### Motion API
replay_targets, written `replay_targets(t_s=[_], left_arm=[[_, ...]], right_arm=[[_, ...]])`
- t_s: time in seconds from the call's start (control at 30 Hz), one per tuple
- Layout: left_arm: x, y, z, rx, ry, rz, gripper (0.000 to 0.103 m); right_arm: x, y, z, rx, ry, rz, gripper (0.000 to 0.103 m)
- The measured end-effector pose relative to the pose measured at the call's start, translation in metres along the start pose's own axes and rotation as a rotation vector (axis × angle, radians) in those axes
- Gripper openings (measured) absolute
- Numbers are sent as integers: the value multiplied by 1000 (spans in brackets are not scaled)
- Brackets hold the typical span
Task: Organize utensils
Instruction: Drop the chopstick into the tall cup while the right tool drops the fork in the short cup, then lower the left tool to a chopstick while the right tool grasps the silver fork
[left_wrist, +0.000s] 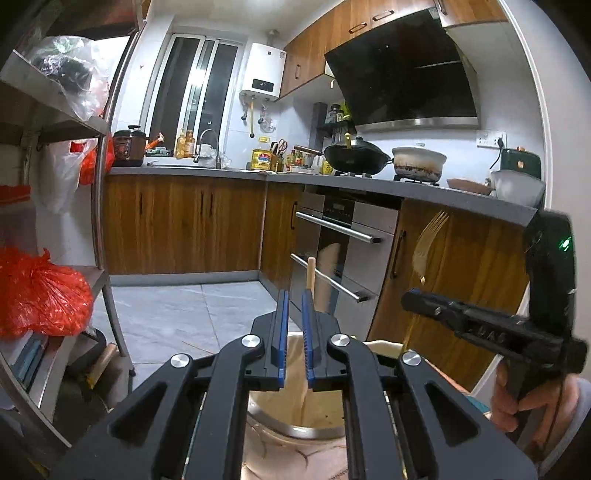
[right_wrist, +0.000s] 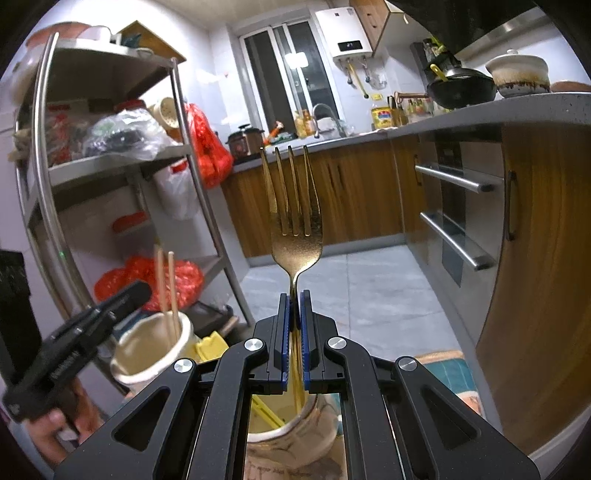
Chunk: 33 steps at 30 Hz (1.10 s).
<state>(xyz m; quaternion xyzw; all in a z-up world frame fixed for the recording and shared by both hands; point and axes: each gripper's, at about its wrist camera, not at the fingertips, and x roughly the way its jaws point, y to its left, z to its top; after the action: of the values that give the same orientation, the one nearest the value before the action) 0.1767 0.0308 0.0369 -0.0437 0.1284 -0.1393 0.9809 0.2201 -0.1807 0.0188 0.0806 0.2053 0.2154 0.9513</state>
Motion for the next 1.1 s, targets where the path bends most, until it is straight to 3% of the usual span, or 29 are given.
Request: replay_targets(t_s=[0.33, 0.47, 0.63, 0.8, 0.9, 0.97, 1.1], left_arm=[[-4, -1, 2, -3, 5, 3, 9], [-6, -1, 2, 0, -9, 12, 30], [-9, 2, 4, -8, -13, 17, 33], [-12, 5, 5, -6, -6, 45, 45], [-22, 4, 7, 3, -13, 81, 69], [-32, 1, 8, 29, -29, 112, 89], [-54, -2, 6, 39, -30, 139, 97]], right_arm=[[6, -2, -6, -10, 25, -22, 6], [7, -3, -5, -8, 22, -20, 7], [8, -2, -4, -6, 27, -24, 12], [5, -5, -3, 14, 27, -24, 41], [-6, -7, 2, 15, 11, -14, 59], [-22, -11, 8, 20, -14, -11, 87], [-50, -16, 13, 45, -52, -7, 98]])
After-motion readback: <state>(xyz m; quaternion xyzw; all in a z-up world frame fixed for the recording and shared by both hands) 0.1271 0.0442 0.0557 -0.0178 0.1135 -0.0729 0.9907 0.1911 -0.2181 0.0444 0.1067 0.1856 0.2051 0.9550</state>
